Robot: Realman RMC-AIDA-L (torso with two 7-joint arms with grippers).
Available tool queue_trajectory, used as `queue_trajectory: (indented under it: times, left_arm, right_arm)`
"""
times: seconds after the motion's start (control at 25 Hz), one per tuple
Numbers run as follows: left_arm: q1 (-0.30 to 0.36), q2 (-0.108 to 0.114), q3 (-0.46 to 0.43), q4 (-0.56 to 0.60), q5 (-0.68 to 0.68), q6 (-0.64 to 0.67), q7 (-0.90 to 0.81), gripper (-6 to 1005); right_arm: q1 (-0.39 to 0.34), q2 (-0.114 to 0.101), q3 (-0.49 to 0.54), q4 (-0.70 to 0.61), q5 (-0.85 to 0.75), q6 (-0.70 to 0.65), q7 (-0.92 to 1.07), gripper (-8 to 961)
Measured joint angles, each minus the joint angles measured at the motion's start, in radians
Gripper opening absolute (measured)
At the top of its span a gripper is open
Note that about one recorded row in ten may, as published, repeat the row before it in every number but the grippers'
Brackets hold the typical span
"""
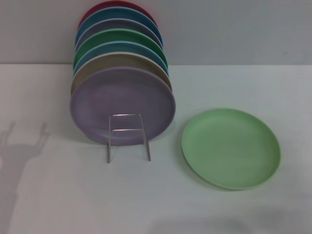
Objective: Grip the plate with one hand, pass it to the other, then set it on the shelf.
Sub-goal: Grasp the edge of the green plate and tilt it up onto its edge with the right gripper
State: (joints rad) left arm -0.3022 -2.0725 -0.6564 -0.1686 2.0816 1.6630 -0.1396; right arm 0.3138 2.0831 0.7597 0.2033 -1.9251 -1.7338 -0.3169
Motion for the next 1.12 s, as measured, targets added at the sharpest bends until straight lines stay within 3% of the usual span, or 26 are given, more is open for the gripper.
queue_trajectory:
  times: [0.2,0.32,0.44,0.72,0.8,0.84,0.88,1.0,1.12]
  left_arm:
    - [-0.004,-0.001,0.012,0.000,0.000,-0.002,0.000,829]
    - [-0.007,-0.001,0.023,0.000,0.000,-0.002,0.000,829]
    - [-0.008,-0.001,0.025,0.000,0.000,-0.002,0.000,829]
    - [-0.007,-0.002,0.025,0.000,0.000,0.001,0.000,829]
    - [-0.007,-0.002,0.025,0.000,0.000,0.001,0.000,829]
    - [-0.007,-0.002,0.025,0.000,0.000,0.001,0.000,829]
    - [-0.007,-0.001,0.026,0.000,0.000,0.001,0.000,829]
    - [-0.006,-0.001,0.026,0.000,0.000,-0.001,-0.001,829]
    - [-0.005,-0.001,0.026,0.000,0.000,-0.001,-0.001,829]
  right_arm:
    - [0.000,0.000,-0.007,0.005,-0.004,0.001,0.025,564]
    - [-0.002,0.003,-0.008,0.053,-0.005,0.049,-0.069,564]
    - [-0.021,0.001,0.003,0.201,0.029,0.128,-0.303,564]
    - [-0.066,-0.009,0.070,0.430,0.067,0.250,-0.474,563]
    - [-0.094,-0.022,0.108,0.526,0.063,0.354,-0.478,563]
    - [-0.119,-0.043,0.131,0.614,0.058,0.470,-0.457,564]
    - [-0.119,-0.043,0.131,0.614,0.058,0.470,-0.457,564]
    - [-0.155,-0.087,0.161,0.754,0.055,0.665,-0.423,560]
    - [-0.189,-0.118,0.215,0.869,0.040,0.860,-0.417,554]
